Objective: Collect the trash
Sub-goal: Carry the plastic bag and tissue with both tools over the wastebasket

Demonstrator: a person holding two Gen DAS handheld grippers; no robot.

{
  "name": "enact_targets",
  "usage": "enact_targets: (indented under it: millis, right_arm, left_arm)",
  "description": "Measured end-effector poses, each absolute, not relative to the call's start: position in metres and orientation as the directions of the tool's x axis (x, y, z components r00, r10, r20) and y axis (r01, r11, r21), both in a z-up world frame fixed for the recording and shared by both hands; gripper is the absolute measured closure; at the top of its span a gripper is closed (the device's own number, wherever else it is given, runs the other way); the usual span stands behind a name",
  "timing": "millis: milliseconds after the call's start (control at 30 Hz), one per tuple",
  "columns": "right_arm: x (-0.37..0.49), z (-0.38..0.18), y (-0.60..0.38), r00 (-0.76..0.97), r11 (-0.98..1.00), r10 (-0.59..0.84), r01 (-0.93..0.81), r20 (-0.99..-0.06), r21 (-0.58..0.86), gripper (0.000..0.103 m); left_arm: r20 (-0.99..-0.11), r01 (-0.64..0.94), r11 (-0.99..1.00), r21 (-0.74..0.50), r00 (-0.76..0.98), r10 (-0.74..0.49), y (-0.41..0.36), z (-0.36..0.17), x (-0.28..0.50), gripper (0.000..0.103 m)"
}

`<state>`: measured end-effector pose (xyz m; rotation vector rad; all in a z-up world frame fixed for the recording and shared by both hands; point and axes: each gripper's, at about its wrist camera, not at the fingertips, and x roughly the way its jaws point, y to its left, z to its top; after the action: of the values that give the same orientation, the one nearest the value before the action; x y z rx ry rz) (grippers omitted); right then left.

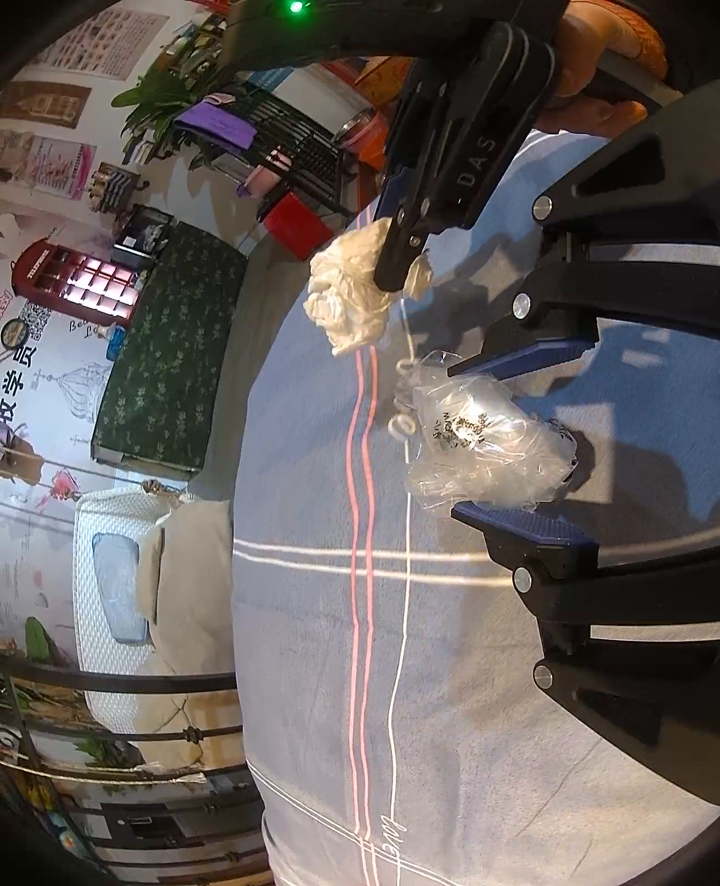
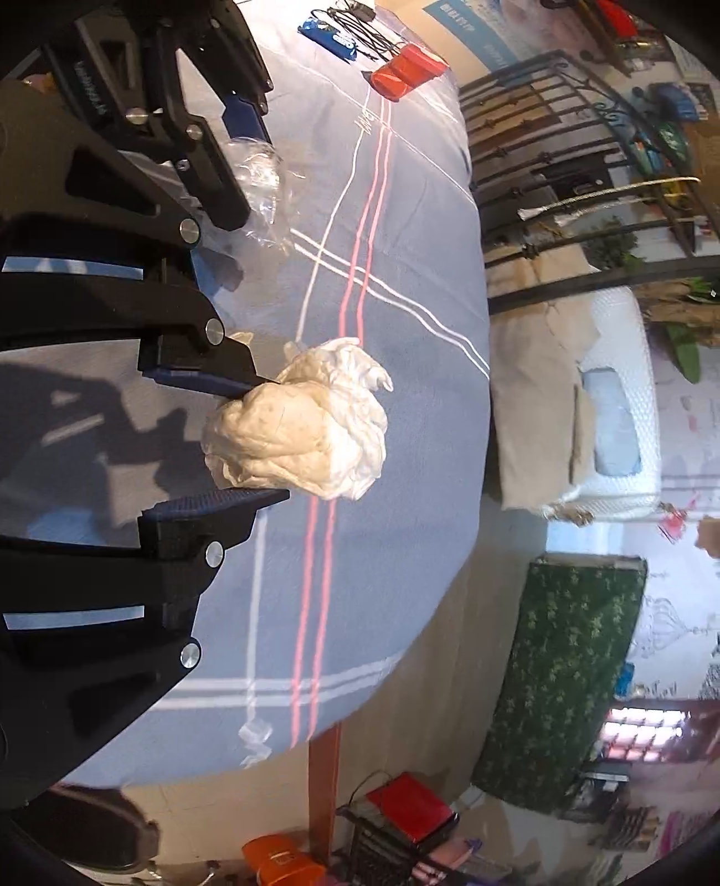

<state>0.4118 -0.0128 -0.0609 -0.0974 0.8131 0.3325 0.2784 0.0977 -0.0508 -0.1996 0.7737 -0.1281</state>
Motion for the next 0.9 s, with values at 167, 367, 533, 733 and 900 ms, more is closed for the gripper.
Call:
enact_targets:
  millis: [167, 367, 533, 733, 900]
  right_arm:
    - [0.376, -0.048, -0.048, 0.682, 0.962, 0.225, -0.269, -0.696, 0.047, 0.071]
    - [0.329, -0.038, -0.087, 0.722, 0.979, 0.168, -0.203, -0.671, 0.028, 0.071]
    - [0.299, -0.036, -0.117, 0.741, 0.988, 0.132, -0.150, -0.658, 0.030, 0.071]
    - [0.268, -0.038, -0.156, 0.751, 0.997, 0.083, -0.062, -0.655, 0.056, 0.071]
    - [0.248, -0.044, -0.191, 0.753, 0.996, 0.030, 0.036, -0.657, 0.086, 0.071]
  left_arm:
    - [-0.666, 0.093, 0.972, -0.215, 0.715, -0.215, 0.072, -0.043, 0.260, 0.059]
    - [-0.643, 0.163, 0.961, -0.225, 0.716, -0.272, 0.041, -0.036, 0.240, 0.059]
    - [-0.637, 0.217, 0.951, -0.219, 0.707, -0.308, 0.016, -0.034, 0.233, 0.059]
    - [-0.633, 0.284, 0.934, -0.216, 0.687, -0.356, -0.019, -0.035, 0.228, 0.059]
    - [-0.631, 0.355, 0.911, -0.208, 0.663, -0.402, -0.047, -0.037, 0.225, 0.059]
